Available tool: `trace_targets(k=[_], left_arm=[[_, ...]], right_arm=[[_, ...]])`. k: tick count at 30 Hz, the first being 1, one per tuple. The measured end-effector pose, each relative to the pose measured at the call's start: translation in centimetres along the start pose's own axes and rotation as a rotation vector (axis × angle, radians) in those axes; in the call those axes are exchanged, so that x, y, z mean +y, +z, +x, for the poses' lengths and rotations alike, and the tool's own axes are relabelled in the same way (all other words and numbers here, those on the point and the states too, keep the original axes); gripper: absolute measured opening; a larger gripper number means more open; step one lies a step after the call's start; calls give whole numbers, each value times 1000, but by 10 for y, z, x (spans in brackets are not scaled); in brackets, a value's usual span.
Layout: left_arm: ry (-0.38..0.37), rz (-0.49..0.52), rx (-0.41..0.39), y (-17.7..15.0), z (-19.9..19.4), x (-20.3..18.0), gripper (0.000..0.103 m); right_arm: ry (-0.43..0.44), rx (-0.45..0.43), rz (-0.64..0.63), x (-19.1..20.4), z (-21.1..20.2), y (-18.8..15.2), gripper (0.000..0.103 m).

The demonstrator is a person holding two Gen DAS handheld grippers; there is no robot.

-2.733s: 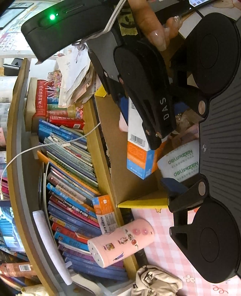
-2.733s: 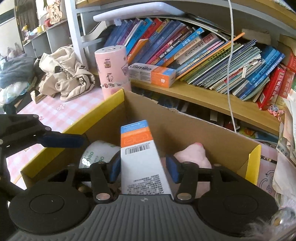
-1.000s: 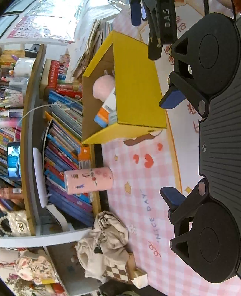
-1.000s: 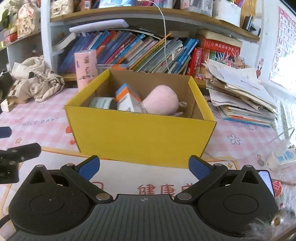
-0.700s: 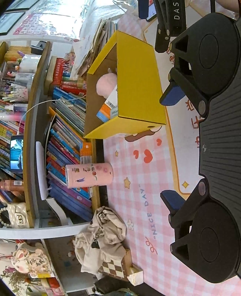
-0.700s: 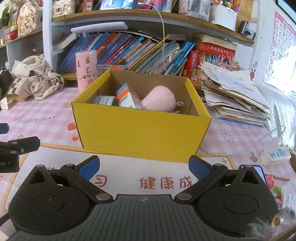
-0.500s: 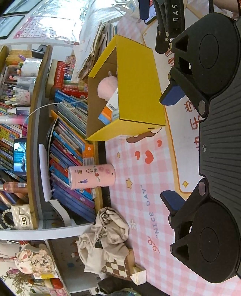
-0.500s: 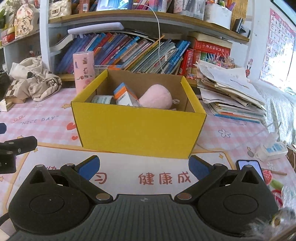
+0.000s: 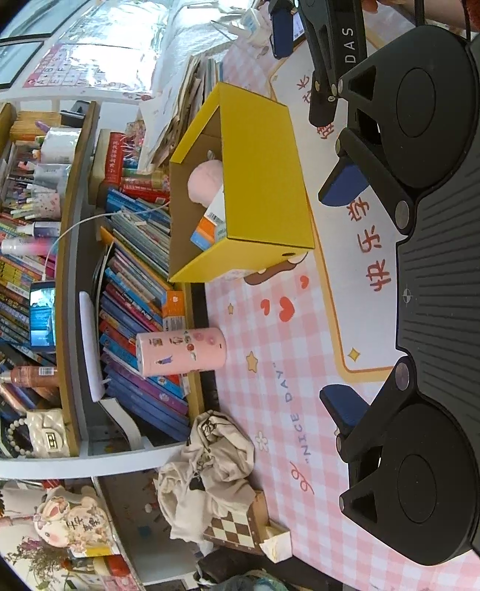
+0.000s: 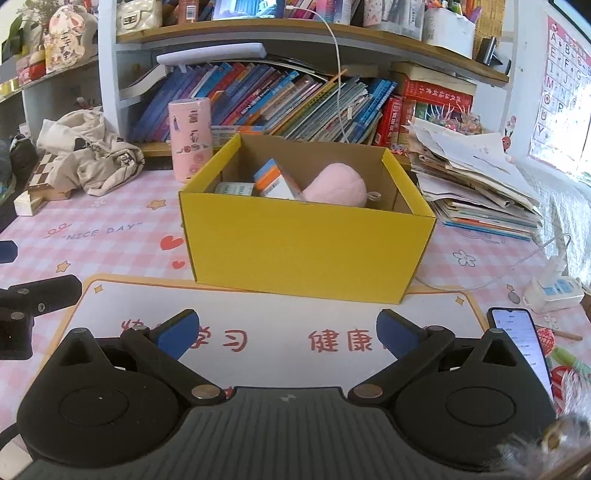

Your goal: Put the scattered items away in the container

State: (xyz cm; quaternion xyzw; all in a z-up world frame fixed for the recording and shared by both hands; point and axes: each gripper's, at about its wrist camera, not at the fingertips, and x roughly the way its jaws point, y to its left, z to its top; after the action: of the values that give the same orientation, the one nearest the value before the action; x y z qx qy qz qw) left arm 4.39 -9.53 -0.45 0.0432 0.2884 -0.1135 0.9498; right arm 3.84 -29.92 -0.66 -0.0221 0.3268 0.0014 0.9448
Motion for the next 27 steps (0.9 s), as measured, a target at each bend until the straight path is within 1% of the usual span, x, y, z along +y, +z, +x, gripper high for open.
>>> trace_targets(k=[6,14,27], left_arm=[[-15,5,-14,0,-4,4,103],[-9,24,-12,-2,-5,7,103],[-24,22,-6,-2,-3,9,103]], right_arm=[[-7,2,0,6,-1,0,103],[-9,8,-10,13,-1,-1,103],[-13,10,-9,11,1,0,103]])
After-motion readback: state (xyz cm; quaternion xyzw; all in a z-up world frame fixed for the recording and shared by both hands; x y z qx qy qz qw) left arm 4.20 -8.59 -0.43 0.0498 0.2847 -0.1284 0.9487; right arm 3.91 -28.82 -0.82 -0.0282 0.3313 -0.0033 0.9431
